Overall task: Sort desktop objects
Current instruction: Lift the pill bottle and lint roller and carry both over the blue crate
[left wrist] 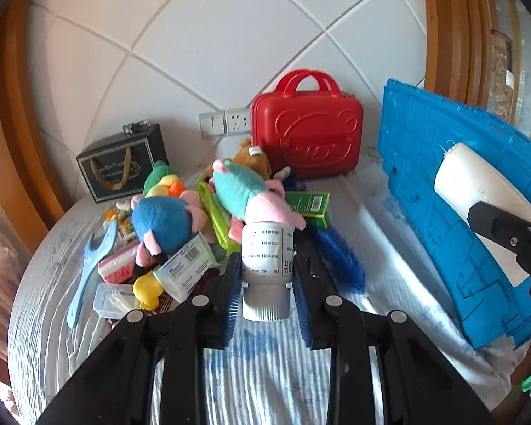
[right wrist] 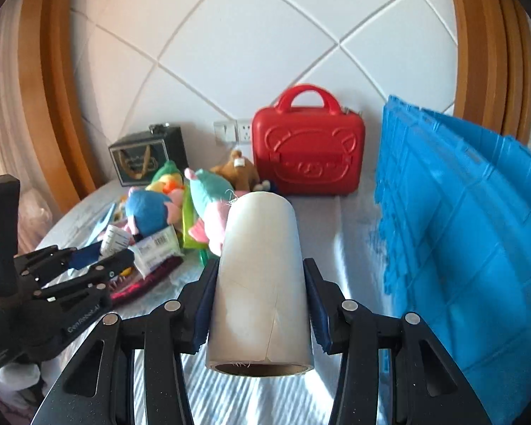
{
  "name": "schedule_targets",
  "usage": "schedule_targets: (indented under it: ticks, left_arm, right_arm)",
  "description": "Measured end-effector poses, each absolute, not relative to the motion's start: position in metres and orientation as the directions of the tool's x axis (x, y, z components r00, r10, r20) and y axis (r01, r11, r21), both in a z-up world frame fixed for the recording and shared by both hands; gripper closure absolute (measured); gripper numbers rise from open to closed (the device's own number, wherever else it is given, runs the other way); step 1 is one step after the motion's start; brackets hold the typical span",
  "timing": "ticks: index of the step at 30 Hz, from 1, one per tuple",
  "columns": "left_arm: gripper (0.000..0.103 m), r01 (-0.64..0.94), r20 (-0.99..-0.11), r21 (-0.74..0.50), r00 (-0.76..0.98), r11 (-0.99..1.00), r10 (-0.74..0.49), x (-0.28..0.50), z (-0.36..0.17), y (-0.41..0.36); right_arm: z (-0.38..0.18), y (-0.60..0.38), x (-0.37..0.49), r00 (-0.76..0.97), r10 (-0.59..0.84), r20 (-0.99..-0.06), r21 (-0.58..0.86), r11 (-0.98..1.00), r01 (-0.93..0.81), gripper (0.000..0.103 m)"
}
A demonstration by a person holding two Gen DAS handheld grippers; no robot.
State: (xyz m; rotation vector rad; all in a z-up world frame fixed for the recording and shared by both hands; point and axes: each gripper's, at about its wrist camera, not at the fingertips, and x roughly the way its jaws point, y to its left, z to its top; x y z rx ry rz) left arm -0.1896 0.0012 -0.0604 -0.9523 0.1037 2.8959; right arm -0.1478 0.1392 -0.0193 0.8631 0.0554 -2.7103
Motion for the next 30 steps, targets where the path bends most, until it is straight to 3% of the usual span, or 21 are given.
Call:
schedule_targets:
  ticks: [7,14,21,30]
  left_arm:
    - [0.076,-0.195,-0.445,0.019,-0.880,-0.981,0.166,-0.161,0.003,0.072]
    - [0.076,-0.323,-0.378,-0.014,-0.874,-0.946,0.304,-0.146,0.041,0.171]
    - [0.076,-0.425,-0.381,0.014,-0.839,-0.905,0.388,-0.132,0.055,0.275]
    - [0.076,-0.473,-0.464,0.076,-0.796,-0.878,0.389,-0.132,0.043,0.358]
  right_arm:
    - [0.047,0.194,-0.101,-0.898,-0.218,-0.381,0.039,-0.975,0.220,0.058]
    - [0.082,0.275,-0.061,-0.970,-0.057,-0.235,-0.024,-0.998,0.064,0.058]
    - [0.088,0.376,-0.046,-0.972,0.115,-0.204,-0.032,-0.993,-0.111,0.058]
    - [0.060,0.460,-0.063,-0.936,0.201,-0.290,0.004,-0.977,-0.211,0.058]
